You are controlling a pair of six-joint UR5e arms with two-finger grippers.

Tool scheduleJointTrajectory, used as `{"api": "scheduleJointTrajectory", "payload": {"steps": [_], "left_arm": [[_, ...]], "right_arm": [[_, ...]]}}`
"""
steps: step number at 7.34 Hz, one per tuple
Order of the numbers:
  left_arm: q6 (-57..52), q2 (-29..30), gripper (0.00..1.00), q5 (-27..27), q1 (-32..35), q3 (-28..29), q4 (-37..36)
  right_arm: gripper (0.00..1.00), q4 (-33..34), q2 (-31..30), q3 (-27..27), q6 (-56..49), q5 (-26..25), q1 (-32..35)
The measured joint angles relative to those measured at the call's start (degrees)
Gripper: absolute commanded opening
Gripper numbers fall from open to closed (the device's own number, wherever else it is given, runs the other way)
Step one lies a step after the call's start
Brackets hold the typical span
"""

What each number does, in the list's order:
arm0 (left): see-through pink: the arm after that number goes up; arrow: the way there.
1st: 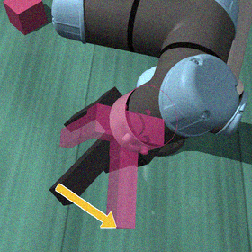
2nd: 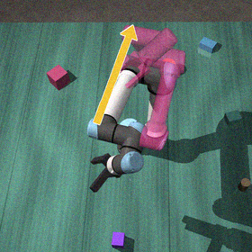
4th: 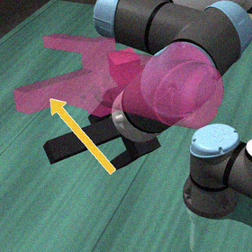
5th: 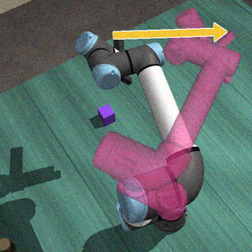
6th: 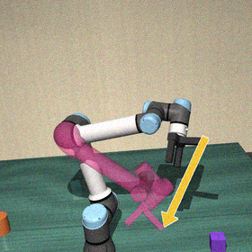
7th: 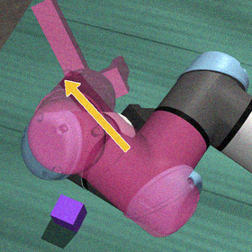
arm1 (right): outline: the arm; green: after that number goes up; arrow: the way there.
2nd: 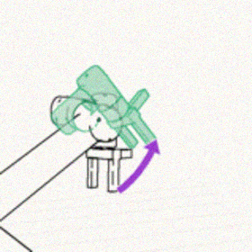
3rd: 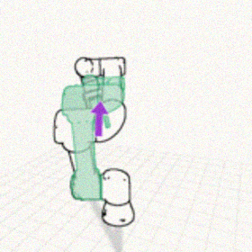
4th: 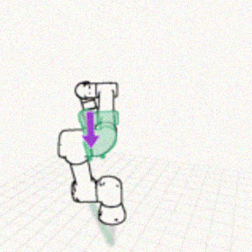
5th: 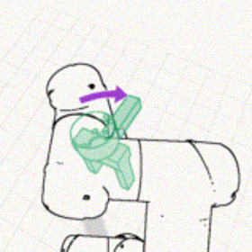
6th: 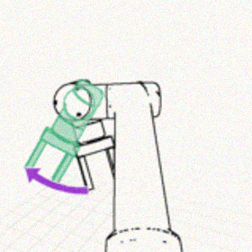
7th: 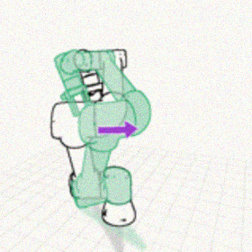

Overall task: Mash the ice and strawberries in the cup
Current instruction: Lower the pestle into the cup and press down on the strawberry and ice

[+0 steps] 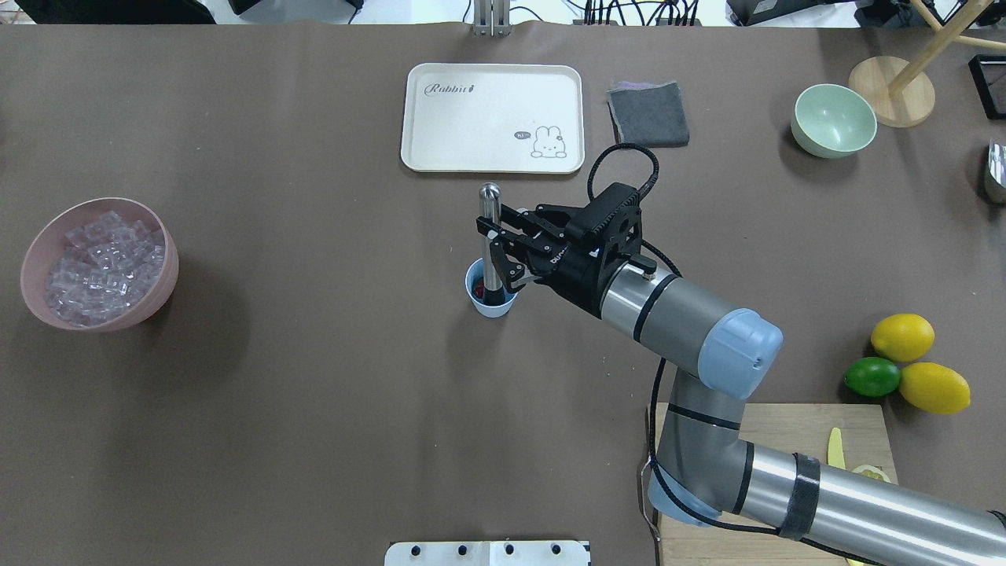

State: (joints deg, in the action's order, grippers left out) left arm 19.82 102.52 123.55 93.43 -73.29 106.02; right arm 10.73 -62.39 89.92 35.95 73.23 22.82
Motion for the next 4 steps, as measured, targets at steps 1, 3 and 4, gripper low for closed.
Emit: {"api": "scheduleJointTrajectory", "payload": {"steps": [1, 3, 4], "left_arm": [[0.0, 0.0, 0.98, 0.0, 0.0, 0.0, 0.0], [0.0, 0.0, 0.98, 0.0, 0.0, 0.0, 0.1], [0.0, 0.0, 0.98, 0.0, -0.1, 0.0, 0.1]], "right_arm": [[0.0, 0.0, 0.0, -0.2, 0.0, -0.1, -0.1], [0.0, 0.0, 0.0, -0.6, 0.0, -0.8, -0.2], [0.0, 0.0, 0.0, -0.7, 0.0, -1.0, -0.2]]}}
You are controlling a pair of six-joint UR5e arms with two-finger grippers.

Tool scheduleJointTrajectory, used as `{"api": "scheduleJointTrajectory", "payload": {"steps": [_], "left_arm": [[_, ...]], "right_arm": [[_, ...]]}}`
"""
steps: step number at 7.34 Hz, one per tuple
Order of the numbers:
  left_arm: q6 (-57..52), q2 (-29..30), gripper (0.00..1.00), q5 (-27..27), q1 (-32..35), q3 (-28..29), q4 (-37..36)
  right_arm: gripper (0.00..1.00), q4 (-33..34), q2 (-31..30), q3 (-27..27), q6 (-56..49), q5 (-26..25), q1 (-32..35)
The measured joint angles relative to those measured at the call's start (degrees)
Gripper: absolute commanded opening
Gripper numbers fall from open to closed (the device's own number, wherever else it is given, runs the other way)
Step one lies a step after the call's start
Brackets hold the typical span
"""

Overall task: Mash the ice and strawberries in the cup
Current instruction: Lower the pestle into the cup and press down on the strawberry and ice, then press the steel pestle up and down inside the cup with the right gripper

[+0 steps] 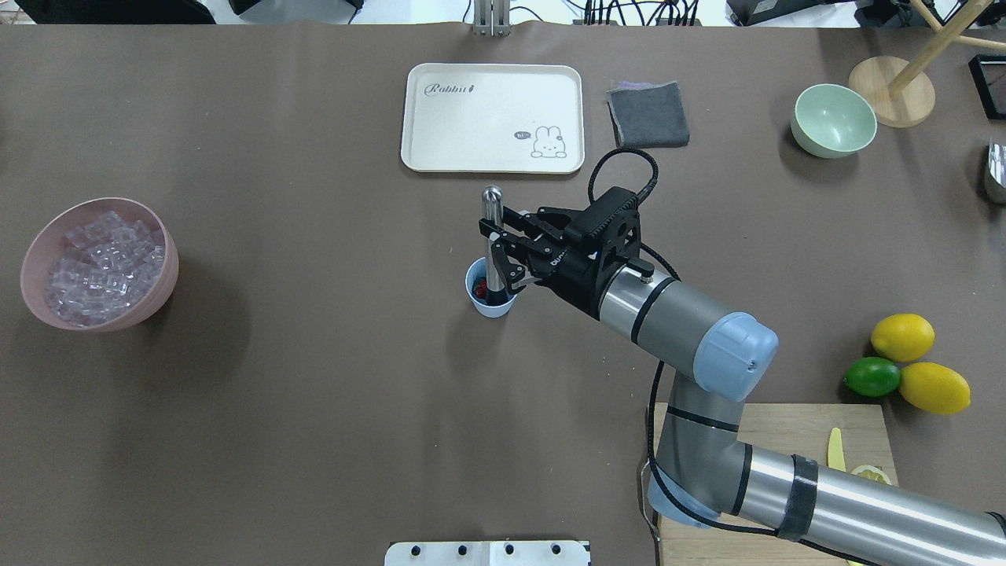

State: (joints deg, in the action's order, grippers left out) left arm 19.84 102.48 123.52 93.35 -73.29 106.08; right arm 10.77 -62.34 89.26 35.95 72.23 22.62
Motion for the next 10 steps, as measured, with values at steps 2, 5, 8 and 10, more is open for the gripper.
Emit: {"api": "scheduleJointTrajectory", "payload": {"steps": [2, 5, 8, 10], "left_arm": [[0.0, 0.0, 0.98, 0.0, 0.0, 0.1, 0.0], [-0.1, 0.1, 0.98, 0.0, 0.0, 0.3, 0.0], [-0.1, 0.1, 0.98, 0.0, -0.1, 0.4, -0.1], [-0.1, 0.2, 0.98, 0.0, -0.1, 0.4, -0.1]], "right_arm": [[0.0, 0.0, 0.3, 0.6, 0.0, -0.2, 0.0], [0.0, 0.4, 0.5, 2.6, -0.1, -0.3, 0.6], [0.0, 0.7, 0.5, 3.8, -0.2, -0.3, 2.2], [0.0, 0.4, 0.1, 3.1, -0.1, -0.2, 2.1]]}}
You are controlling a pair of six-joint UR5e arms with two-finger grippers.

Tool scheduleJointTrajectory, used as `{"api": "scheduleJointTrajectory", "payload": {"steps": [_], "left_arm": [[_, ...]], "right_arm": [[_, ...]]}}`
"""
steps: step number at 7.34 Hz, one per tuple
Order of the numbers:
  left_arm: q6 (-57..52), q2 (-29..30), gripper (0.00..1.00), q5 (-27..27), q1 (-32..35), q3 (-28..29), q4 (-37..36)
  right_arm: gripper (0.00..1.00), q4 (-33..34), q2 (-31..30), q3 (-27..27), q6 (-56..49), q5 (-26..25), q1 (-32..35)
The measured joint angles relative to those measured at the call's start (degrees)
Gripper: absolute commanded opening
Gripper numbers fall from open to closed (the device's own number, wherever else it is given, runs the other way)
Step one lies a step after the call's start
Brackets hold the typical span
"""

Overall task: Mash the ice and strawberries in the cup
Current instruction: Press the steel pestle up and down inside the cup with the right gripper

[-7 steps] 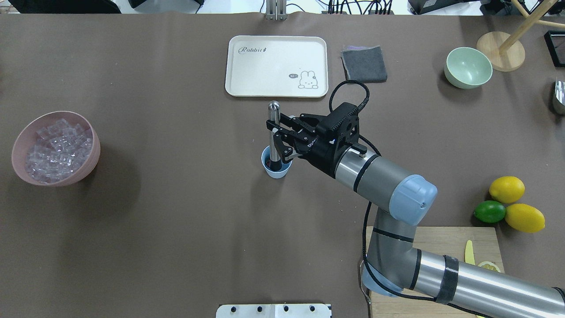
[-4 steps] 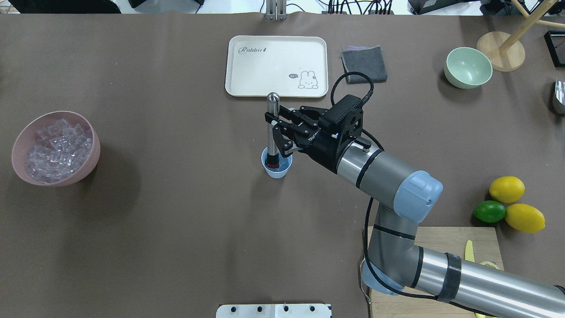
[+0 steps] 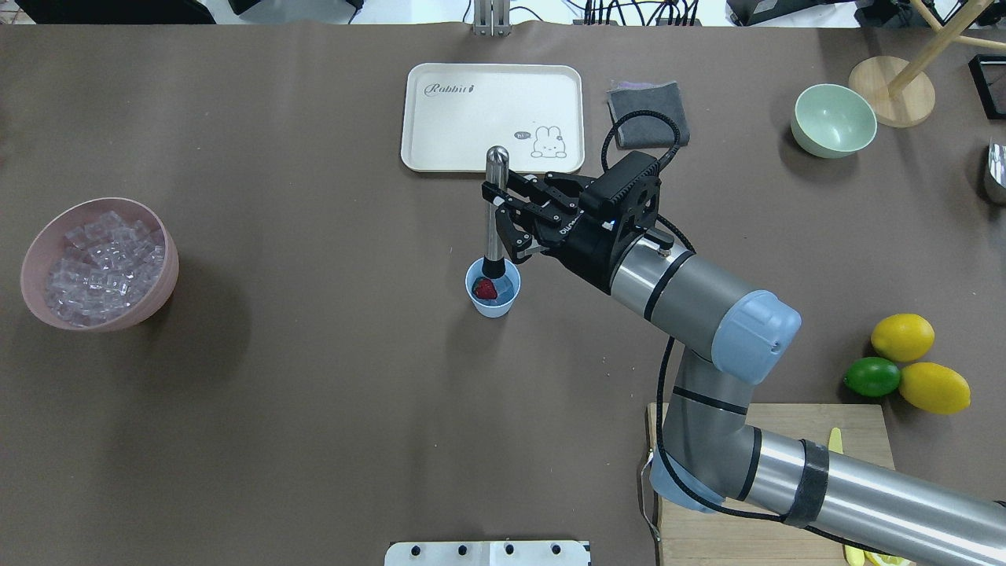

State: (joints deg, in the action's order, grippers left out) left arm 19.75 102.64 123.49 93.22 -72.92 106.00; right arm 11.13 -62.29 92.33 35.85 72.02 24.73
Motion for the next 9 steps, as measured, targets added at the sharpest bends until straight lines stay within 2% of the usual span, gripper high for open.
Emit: {"api": "scheduleJointTrajectory", "payload": {"steps": [9], "left_arm": [[-0.2, 0.7, 0.98, -0.1, -0.2, 0.8, 0.0]], "right_arm": [[0.0, -0.2, -0.1, -3.1, 0.2, -1.6, -2.3]]}}
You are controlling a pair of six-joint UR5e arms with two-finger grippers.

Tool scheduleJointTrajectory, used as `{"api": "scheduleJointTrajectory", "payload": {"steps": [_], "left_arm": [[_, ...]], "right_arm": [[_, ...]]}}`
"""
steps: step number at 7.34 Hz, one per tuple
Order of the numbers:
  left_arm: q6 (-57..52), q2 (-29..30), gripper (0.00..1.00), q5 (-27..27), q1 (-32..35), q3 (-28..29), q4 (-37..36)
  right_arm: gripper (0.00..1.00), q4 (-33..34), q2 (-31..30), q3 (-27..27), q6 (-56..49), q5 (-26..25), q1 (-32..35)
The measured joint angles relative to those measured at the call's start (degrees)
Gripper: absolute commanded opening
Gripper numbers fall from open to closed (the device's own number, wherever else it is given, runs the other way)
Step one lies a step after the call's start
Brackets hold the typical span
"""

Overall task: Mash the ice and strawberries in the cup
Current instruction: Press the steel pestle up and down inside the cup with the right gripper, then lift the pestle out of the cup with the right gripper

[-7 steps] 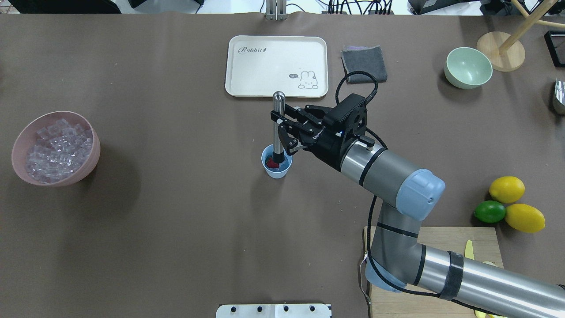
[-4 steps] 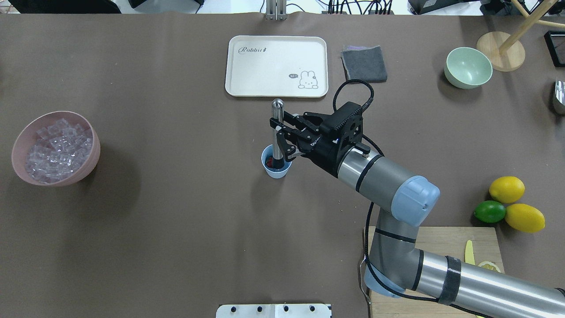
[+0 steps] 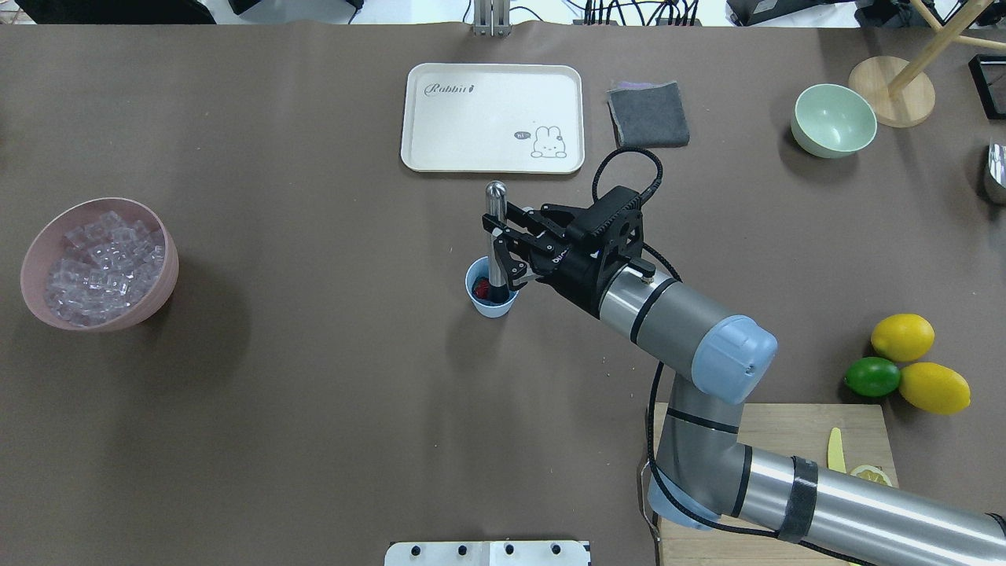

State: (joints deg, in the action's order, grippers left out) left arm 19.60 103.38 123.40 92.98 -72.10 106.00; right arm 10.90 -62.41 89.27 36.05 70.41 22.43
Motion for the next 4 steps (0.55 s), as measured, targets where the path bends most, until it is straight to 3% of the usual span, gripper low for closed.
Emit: {"api": "scheduleJointTrajectory", "payload": {"steps": [4], "left_arm": [[0.0, 0.5, 0.98, 0.0, -0.1, 0.4, 0.0]], "right_arm": [[0.0, 0.0, 0.6, 0.4, 0.0, 0.0, 0.3]]}}
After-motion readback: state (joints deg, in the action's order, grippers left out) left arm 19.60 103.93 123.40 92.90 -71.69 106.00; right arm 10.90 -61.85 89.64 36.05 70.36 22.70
